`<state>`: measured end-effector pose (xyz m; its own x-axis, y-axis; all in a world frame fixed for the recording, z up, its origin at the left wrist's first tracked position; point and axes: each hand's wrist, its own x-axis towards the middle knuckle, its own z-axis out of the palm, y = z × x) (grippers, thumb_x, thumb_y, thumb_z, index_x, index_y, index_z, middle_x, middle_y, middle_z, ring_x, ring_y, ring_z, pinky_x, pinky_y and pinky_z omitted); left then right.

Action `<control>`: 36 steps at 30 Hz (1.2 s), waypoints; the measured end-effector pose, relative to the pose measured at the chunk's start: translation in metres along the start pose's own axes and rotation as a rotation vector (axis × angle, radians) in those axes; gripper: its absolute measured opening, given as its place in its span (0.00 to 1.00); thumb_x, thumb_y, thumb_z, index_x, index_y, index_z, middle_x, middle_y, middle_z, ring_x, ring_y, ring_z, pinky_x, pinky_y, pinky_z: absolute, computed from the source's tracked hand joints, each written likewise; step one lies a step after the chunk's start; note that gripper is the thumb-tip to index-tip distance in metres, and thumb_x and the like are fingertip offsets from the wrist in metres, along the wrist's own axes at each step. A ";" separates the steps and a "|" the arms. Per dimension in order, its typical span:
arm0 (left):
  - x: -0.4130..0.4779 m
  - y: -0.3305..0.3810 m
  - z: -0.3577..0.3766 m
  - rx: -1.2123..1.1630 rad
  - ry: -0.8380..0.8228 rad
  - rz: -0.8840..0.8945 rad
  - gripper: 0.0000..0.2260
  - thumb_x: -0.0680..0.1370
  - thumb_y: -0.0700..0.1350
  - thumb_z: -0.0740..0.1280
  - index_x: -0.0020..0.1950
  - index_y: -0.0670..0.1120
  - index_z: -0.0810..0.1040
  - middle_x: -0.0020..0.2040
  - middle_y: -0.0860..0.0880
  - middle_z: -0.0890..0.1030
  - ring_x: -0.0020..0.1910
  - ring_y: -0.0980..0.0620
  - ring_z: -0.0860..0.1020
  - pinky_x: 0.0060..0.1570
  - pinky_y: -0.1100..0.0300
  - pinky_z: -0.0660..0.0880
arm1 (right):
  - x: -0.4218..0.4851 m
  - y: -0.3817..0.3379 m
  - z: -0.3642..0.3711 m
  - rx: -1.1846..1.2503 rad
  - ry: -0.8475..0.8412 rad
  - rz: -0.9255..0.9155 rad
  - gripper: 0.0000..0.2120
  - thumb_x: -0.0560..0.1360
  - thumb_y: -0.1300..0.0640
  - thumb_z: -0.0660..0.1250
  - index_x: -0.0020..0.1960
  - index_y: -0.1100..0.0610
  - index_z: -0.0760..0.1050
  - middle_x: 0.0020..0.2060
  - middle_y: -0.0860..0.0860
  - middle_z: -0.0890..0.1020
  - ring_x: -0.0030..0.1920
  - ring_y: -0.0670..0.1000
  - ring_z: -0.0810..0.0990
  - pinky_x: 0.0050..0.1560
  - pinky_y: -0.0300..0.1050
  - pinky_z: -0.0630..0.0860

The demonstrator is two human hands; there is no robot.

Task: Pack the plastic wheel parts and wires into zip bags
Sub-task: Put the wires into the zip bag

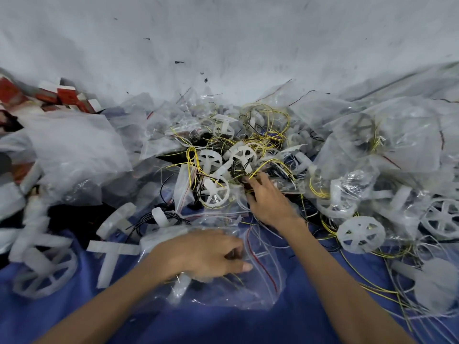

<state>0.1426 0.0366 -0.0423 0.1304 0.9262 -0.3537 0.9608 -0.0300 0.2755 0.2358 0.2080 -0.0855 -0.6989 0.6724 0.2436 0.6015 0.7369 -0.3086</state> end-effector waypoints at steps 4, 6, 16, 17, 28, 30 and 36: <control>-0.001 0.002 -0.003 0.006 0.012 0.028 0.16 0.78 0.63 0.57 0.50 0.51 0.72 0.41 0.58 0.69 0.38 0.62 0.68 0.40 0.60 0.65 | 0.002 -0.007 -0.003 0.113 -0.098 0.052 0.26 0.79 0.53 0.58 0.74 0.54 0.56 0.65 0.55 0.62 0.62 0.61 0.71 0.57 0.56 0.70; -0.002 0.002 -0.003 0.009 0.005 0.028 0.17 0.78 0.63 0.56 0.51 0.50 0.72 0.41 0.58 0.70 0.38 0.62 0.68 0.41 0.59 0.66 | 0.005 -0.010 -0.004 0.129 -0.179 0.081 0.24 0.80 0.54 0.56 0.74 0.56 0.57 0.65 0.56 0.63 0.63 0.62 0.69 0.60 0.56 0.70; 0.002 -0.002 0.002 0.040 0.049 0.033 0.15 0.77 0.65 0.57 0.45 0.54 0.70 0.45 0.52 0.76 0.44 0.53 0.74 0.42 0.57 0.68 | 0.029 -0.029 0.012 0.145 0.022 0.310 0.14 0.76 0.56 0.63 0.59 0.62 0.73 0.68 0.58 0.61 0.65 0.60 0.67 0.61 0.56 0.68; 0.003 -0.003 0.003 0.039 0.056 0.030 0.16 0.77 0.65 0.57 0.46 0.54 0.71 0.45 0.52 0.77 0.44 0.53 0.74 0.43 0.57 0.69 | 0.029 -0.027 0.011 0.172 0.094 0.310 0.12 0.77 0.56 0.63 0.57 0.62 0.73 0.66 0.58 0.63 0.63 0.59 0.69 0.61 0.55 0.70; 0.002 -0.003 0.004 -0.017 0.033 0.048 0.12 0.77 0.65 0.56 0.45 0.57 0.66 0.38 0.60 0.69 0.37 0.64 0.67 0.34 0.64 0.60 | -0.011 -0.028 -0.073 1.477 0.148 0.206 0.08 0.82 0.56 0.54 0.45 0.55 0.68 0.49 0.54 0.84 0.44 0.52 0.84 0.37 0.40 0.79; 0.002 -0.004 0.004 -0.029 0.036 0.049 0.12 0.77 0.65 0.56 0.45 0.57 0.67 0.38 0.59 0.69 0.37 0.64 0.67 0.35 0.63 0.60 | -0.020 -0.022 -0.081 1.686 0.091 0.172 0.09 0.81 0.57 0.54 0.44 0.56 0.68 0.49 0.57 0.84 0.45 0.55 0.84 0.37 0.40 0.78; 0.001 -0.006 0.002 -0.060 0.012 0.056 0.12 0.77 0.64 0.56 0.40 0.59 0.65 0.40 0.59 0.71 0.40 0.62 0.70 0.38 0.61 0.64 | -0.040 -0.008 -0.096 1.995 0.005 0.076 0.07 0.75 0.60 0.59 0.52 0.56 0.72 0.43 0.57 0.81 0.35 0.50 0.80 0.30 0.33 0.74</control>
<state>0.1373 0.0368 -0.0465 0.1805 0.9281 -0.3257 0.9357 -0.0600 0.3478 0.2962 0.1815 -0.0048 -0.6944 0.6956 0.1841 -0.5787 -0.3878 -0.7174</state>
